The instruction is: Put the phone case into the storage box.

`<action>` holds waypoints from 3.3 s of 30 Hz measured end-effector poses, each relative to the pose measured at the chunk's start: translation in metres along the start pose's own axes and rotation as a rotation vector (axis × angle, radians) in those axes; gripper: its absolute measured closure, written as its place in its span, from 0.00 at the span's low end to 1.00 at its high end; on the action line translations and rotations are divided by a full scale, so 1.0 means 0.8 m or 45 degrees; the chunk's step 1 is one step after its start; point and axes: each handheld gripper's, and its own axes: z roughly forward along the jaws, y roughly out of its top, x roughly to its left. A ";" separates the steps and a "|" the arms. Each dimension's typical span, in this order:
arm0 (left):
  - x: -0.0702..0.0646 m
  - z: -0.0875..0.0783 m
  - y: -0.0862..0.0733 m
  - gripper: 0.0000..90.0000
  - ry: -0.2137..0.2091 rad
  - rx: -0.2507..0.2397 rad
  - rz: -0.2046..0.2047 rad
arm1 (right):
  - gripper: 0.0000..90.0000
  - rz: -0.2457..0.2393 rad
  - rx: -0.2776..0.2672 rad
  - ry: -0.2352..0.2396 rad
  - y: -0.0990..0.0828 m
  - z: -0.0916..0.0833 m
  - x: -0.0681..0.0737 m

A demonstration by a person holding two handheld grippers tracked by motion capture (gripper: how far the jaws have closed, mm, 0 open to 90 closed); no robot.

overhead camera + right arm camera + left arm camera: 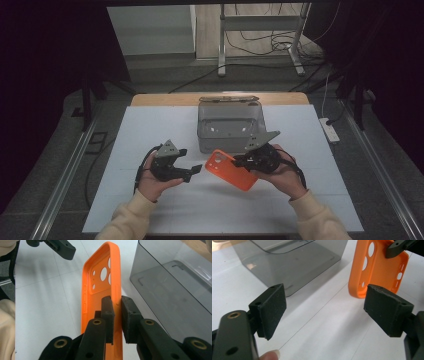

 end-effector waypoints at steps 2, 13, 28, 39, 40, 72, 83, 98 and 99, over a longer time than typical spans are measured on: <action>0.000 -0.001 -0.002 0.20 0.008 -0.002 0.001 | 0.90 -0.001 0.000 0.000 0.000 0.000 0.000; 0.005 -0.012 -0.027 0.19 0.074 0.021 -0.001 | 0.90 0.004 -0.006 -0.008 0.000 -0.002 0.000; 0.019 -0.029 -0.060 0.20 0.129 0.046 -0.054 | 0.90 -0.016 0.003 -0.054 0.004 -0.005 0.006; 0.024 -0.035 -0.076 0.19 0.155 0.059 -0.065 | 0.90 -0.022 -0.012 -0.085 0.009 -0.009 0.010; 0.023 -0.035 -0.077 0.19 0.158 0.066 -0.053 | 0.90 -0.022 -0.013 -0.094 0.009 -0.010 0.009; 0.023 -0.036 -0.083 0.19 0.163 0.063 -0.053 | 0.90 0.121 -0.082 -0.257 0.044 -0.038 -0.002; 0.023 -0.036 -0.081 0.19 0.161 0.061 -0.061 | 0.90 0.185 -0.085 -0.298 0.067 -0.032 -0.007; 0.020 -0.034 -0.079 0.20 0.152 0.068 -0.045 | 0.90 0.263 -0.082 -0.400 0.089 -0.032 -0.022; 0.020 -0.034 -0.079 0.20 0.151 0.065 -0.047 | 0.90 0.275 -0.082 -0.413 0.091 -0.034 -0.025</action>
